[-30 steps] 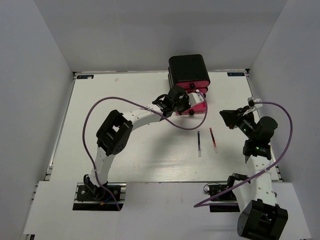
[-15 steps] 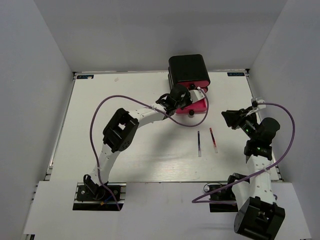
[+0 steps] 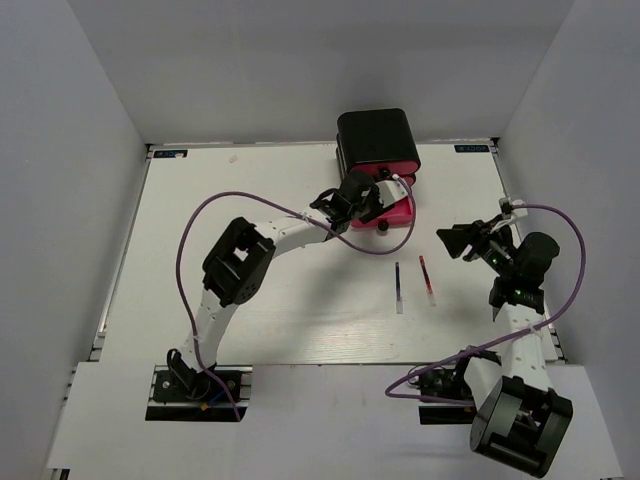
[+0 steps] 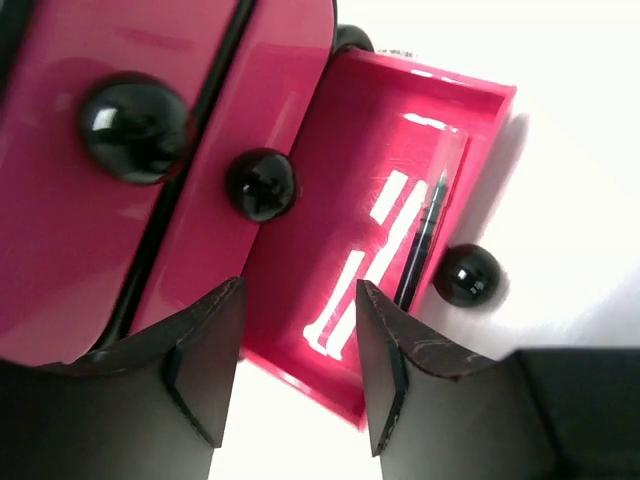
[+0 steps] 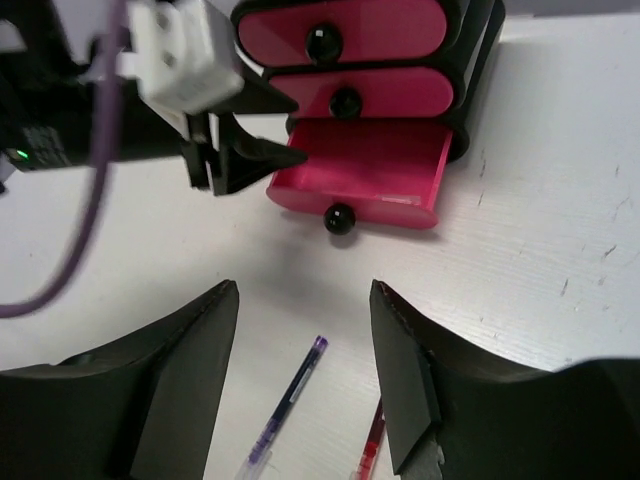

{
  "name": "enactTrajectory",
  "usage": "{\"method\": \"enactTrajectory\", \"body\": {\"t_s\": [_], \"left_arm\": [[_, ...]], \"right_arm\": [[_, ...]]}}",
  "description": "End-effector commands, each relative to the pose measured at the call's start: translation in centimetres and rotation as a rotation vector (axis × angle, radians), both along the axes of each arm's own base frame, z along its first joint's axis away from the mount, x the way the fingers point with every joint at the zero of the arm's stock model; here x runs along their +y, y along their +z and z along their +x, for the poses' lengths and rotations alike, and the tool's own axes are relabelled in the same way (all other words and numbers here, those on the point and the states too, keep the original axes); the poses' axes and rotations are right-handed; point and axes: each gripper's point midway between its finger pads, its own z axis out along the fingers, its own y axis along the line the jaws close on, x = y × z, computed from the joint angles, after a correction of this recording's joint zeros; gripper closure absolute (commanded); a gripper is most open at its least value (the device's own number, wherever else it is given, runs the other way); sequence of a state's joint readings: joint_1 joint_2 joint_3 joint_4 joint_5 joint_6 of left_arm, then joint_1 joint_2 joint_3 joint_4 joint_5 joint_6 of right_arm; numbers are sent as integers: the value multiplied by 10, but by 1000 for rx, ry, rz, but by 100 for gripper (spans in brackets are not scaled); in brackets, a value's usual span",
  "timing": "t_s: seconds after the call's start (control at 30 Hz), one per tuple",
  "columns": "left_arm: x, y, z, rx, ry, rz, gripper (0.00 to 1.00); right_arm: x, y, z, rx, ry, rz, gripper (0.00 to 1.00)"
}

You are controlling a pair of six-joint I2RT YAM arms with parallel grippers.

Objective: Sort the stationery into containers
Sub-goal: Place the stationery into the container, then grab a piece of stationery with the right arm

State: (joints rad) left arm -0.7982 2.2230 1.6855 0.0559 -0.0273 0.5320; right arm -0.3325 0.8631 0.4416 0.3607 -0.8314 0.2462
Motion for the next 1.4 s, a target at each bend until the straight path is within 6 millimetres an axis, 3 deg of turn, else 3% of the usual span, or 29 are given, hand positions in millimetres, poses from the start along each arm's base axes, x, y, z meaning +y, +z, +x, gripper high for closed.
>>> {"method": "enactTrajectory", "body": {"t_s": [0.0, 0.03, 0.1, 0.17, 0.2, 0.23, 0.27, 0.3, 0.33, 0.37, 0.4, 0.47, 0.5, 0.53, 0.57, 0.6, 0.67, 0.7, 0.87, 1.1, 1.2, 1.37], "left_arm": [[3, 100, -17, -75, 0, -166, 40], [8, 132, -24, -101, -5, -223, 40], [18, 141, -38, -58, 19, -286, 40], [35, 163, -58, -20, 38, -340, 39], [40, 166, -68, 36, 63, -386, 33], [55, 158, -72, 92, 95, -397, 30], [66, 150, -83, 166, 141, -398, 24], [83, 167, -94, 223, 207, -484, 15], [96, 152, -103, 266, 258, -462, 12], [110, 136, -116, 319, 295, -416, 10], [118, 131, -126, 363, 321, -426, 10], [145, 114, -154, 413, 361, -407, 8], [158, 90, -169, 460, 390, -385, 8], [169, 101, -181, 451, 387, -424, 6], [178, 95, -190, 468, 398, -419, 6], [190, 77, -201, 486, 422, -395, 6], [205, 85, -215, 464, 421, -440, 6], [216, 69, -223, 477, 449, -422, 6], [240, 60, -242, 459, 475, -481, 3], [244, 73, -240, 422, 484, -515, 1], [244, 64, -240, 440, 495, -486, 1], [243, 68, -239, 435, 492, -493, 1]], "right_arm": [[2, -4, -1, 7, 45, -50, 39], [0, 2, 3, 0, 37, -66, 40], [-3, -18, 5, 83, 27, -82, 42], [-3, -24, 11, 128, 40, -127, 45], [-8, -39, 13, 195, 18, -148, 45], [-1, -36, 13, 211, 46, -181, 47], [-2, -45, 16, 241, 55, -209, 47], [-8, -51, 23, 274, 14, -251, 47], [2, -66, 16, 339, 54, -274, 47], [1, -62, 20, 333, 54, -308, 47], [-2, -77, 21, 382, 32, -356, 47], [1, -86, 17, 424, 33, -410, 47], [1, -103, 12, 482, 39, -469, 47], [7, -110, 8, 506, 62, -491, 47], [12, -114, 6, 517, 73, -533, 45], [7, -125, 2, 562, 59, -575, 45], [8, -135, -1, 592, 55, -620, 45], [8, -135, 0, 592, 53, -627, 45], [3, -158, -3, 666, 22, -715, 50], [5, -178, -10, 712, 56, -776, 57], [3, -185, -12, 733, 61, -803, 60], [5, -193, -18, 757, 90, -823, 75]]}}
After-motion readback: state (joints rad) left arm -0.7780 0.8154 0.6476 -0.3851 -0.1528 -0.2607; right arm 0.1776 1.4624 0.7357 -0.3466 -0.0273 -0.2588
